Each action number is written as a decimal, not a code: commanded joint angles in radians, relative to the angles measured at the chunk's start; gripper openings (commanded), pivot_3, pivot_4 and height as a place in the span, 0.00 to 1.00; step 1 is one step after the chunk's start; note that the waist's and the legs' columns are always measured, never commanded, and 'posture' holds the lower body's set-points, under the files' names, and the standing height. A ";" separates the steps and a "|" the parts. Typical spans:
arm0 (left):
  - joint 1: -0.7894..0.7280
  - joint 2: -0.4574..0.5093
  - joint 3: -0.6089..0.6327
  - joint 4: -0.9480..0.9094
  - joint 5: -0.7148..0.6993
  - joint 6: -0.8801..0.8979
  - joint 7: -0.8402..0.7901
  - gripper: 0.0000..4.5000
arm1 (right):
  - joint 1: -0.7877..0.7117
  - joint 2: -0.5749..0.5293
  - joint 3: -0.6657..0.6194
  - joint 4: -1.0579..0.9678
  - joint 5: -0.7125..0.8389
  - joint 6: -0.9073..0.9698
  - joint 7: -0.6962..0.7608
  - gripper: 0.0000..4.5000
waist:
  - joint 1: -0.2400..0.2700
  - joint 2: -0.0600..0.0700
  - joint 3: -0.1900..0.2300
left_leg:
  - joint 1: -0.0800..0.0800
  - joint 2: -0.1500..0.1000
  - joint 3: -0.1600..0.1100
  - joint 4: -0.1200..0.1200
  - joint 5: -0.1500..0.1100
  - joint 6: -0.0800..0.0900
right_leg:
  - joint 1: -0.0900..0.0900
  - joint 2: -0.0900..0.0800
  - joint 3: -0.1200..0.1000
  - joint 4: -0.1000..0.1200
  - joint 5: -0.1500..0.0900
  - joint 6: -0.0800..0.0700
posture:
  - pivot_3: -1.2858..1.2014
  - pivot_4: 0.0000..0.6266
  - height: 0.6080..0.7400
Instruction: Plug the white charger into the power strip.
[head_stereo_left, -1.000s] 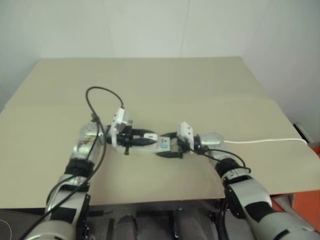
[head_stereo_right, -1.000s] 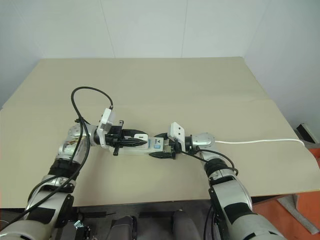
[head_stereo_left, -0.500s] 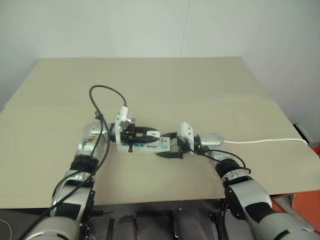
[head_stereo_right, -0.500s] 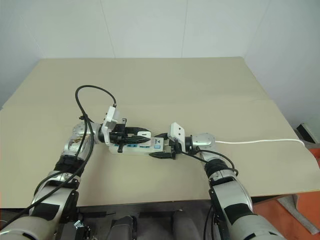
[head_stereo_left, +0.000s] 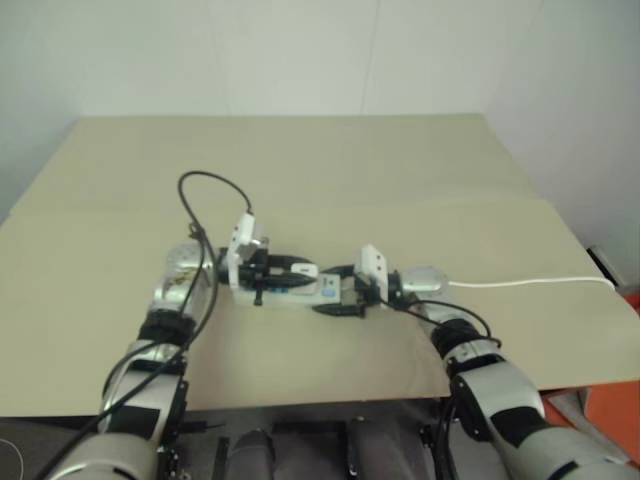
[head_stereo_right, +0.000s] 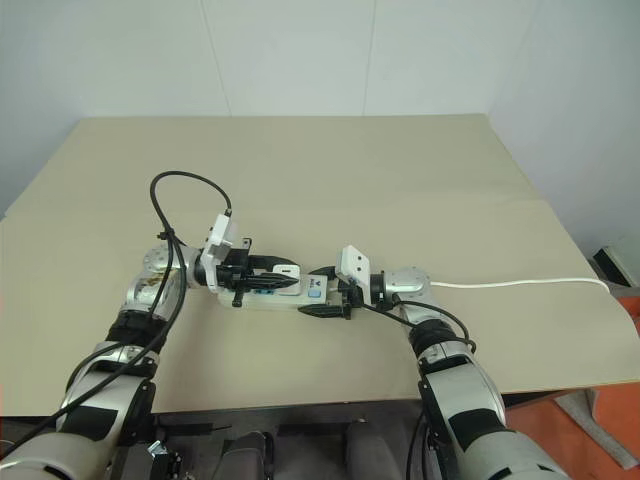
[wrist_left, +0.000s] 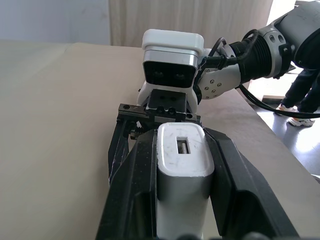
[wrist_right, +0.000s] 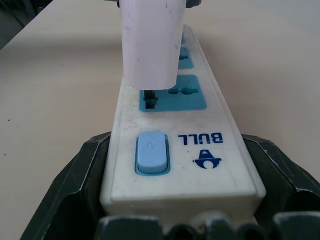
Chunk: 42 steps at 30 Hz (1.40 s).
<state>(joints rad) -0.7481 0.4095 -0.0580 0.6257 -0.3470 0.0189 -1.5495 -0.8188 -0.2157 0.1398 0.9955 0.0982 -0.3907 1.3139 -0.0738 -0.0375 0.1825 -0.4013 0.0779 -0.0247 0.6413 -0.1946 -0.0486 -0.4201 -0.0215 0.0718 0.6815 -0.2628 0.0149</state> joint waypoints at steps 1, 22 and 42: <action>-0.011 0.013 0.008 0.017 0.012 -0.023 -0.002 0.23 | 0.014 0.002 0.007 -0.010 -0.014 0.010 0.001 0.76 | 0.000 0.000 0.000 | 0.000 0.000 0.000 0.000 0.000 0.000 | 0.000 0.000 0.000 0.000 0.000 0.000 | 0.52 0.24 1.00; 0.041 0.010 -0.026 0.061 0.052 -0.029 -0.014 0.23 | 0.024 -0.002 0.010 -0.030 -0.012 0.017 -0.001 0.76 | -0.002 0.000 0.000 | 0.000 0.000 0.000 0.000 0.000 0.000 | 0.000 0.000 0.000 0.000 0.000 0.000 | 0.52 0.24 1.00; 0.060 0.027 -0.068 0.116 0.092 -0.073 -0.048 0.23 | 0.038 -0.018 0.012 -0.058 -0.008 0.030 0.006 0.76 | -0.003 0.002 -0.004 | 0.003 0.000 0.000 -0.001 0.000 0.000 | 0.003 0.000 0.001 -0.001 -0.002 0.004 | 0.52 0.24 1.00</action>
<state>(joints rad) -0.7298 0.4052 -0.0771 0.6905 -0.3292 -0.0599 -1.5676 -0.7955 -0.2156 0.1478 0.9545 0.0986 -0.3707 1.3061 -0.0764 -0.0357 0.1786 -0.3985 0.0779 -0.0246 0.6403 -0.1949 -0.0482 -0.4175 -0.0211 0.0724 0.6807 -0.2653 0.0188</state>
